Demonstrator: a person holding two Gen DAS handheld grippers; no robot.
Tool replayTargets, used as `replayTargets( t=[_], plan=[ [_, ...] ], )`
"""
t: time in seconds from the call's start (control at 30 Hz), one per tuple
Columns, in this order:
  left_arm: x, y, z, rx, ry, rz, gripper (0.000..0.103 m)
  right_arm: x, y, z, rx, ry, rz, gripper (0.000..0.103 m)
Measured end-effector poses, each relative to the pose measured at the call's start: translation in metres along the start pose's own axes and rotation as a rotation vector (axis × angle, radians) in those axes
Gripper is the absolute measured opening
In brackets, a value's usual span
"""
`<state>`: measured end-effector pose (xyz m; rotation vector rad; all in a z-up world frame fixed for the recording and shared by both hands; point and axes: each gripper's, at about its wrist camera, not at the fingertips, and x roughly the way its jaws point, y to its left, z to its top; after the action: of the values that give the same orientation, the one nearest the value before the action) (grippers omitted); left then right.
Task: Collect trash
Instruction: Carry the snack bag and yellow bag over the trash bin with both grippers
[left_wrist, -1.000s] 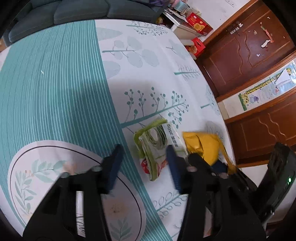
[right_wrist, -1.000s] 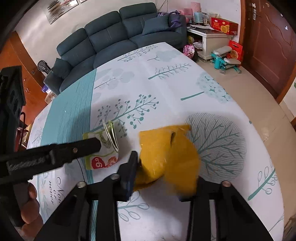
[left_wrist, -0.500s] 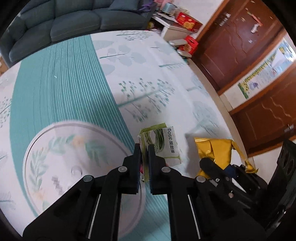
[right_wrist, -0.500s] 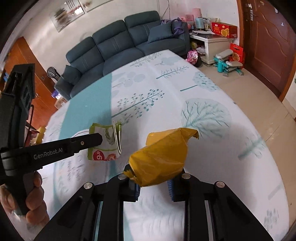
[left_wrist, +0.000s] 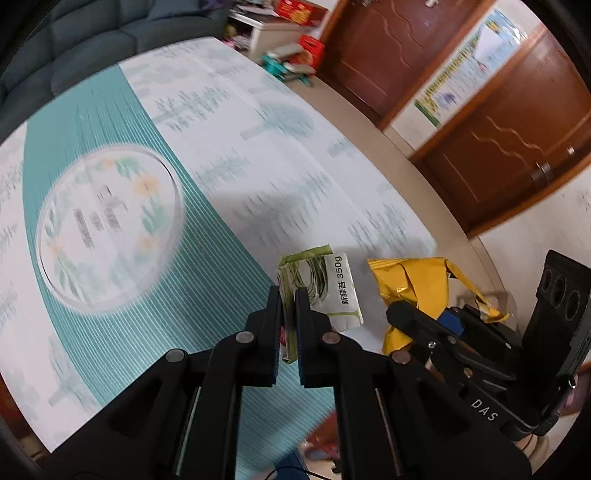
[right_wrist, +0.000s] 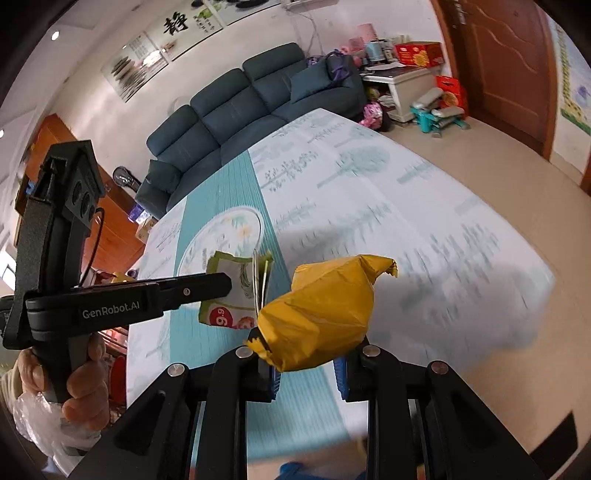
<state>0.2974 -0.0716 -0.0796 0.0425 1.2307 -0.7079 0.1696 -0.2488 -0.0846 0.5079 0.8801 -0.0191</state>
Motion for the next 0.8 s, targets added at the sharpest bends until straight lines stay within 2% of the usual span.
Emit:
replayTargets(
  t=[0.17, 0.33, 0.47, 0.8],
  plan=[
    [0.001, -0.041, -0.055, 0.08, 0.029, -0.004, 0.004, -0.041, -0.011, -0.055, 0.031, 0.002, -0.019, 0.022],
    [0.017, -0.067, -0.102, 0.113, 0.065, -0.013, 0.004, -0.053, -0.029, -0.106, 0.055, 0.035, -0.072, 0.022],
    [0.041, -0.086, -0.141, 0.15, 0.106, 0.007, 0.004, -0.046, -0.055, -0.147, 0.128, 0.081, -0.1, 0.022],
    [0.109, -0.114, -0.217, 0.22, 0.23, 0.075, 0.004, 0.002, -0.138, -0.243, 0.296, 0.191, -0.156, 0.023]
  ],
)
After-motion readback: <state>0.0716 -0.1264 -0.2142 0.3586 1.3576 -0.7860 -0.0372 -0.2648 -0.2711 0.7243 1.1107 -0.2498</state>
